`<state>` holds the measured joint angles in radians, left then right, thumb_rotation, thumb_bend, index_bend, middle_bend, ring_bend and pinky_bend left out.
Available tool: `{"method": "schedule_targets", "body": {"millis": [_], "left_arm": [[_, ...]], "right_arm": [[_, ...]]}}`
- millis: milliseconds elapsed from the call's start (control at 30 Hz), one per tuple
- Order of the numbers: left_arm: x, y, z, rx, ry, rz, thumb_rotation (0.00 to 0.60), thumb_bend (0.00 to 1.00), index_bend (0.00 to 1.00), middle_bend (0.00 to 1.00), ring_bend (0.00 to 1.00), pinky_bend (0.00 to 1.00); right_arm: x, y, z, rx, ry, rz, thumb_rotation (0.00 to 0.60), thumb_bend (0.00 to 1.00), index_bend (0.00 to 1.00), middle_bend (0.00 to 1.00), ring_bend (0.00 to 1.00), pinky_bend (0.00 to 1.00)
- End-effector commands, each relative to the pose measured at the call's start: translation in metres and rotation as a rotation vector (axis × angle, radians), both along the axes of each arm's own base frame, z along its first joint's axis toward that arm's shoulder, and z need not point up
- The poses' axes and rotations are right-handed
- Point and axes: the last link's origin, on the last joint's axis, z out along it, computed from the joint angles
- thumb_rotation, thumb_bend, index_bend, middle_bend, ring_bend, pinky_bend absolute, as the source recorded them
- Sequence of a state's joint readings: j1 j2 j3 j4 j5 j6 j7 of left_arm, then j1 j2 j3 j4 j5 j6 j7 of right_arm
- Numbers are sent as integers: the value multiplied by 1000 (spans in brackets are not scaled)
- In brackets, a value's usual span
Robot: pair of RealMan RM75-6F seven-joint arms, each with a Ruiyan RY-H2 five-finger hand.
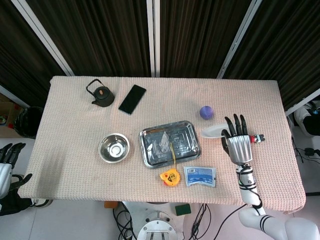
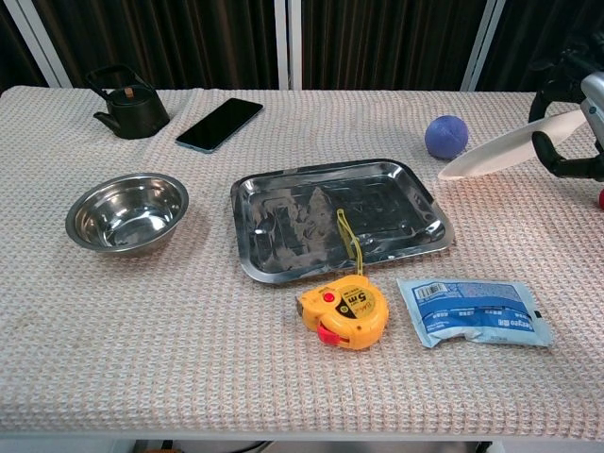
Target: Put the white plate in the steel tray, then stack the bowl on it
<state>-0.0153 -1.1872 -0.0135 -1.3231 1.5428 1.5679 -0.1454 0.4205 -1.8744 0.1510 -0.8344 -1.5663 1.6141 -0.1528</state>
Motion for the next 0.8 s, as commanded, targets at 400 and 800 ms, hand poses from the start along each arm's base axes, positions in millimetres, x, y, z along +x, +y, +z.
{"method": "schedule_targets", "body": {"millis": [400,800], "left_arm": [[-6,-1,4,9,-6,17,600,117,125,146,88,166],[-9,-1,5,15,-10,28,600,117,125,146,89,166]], "right_arm": [[102,-27,-36,66,-28,250,600,491,999,167,0,0],[126,-33,-79,153,-11,287,600,491,1000,167,0,0]]}}
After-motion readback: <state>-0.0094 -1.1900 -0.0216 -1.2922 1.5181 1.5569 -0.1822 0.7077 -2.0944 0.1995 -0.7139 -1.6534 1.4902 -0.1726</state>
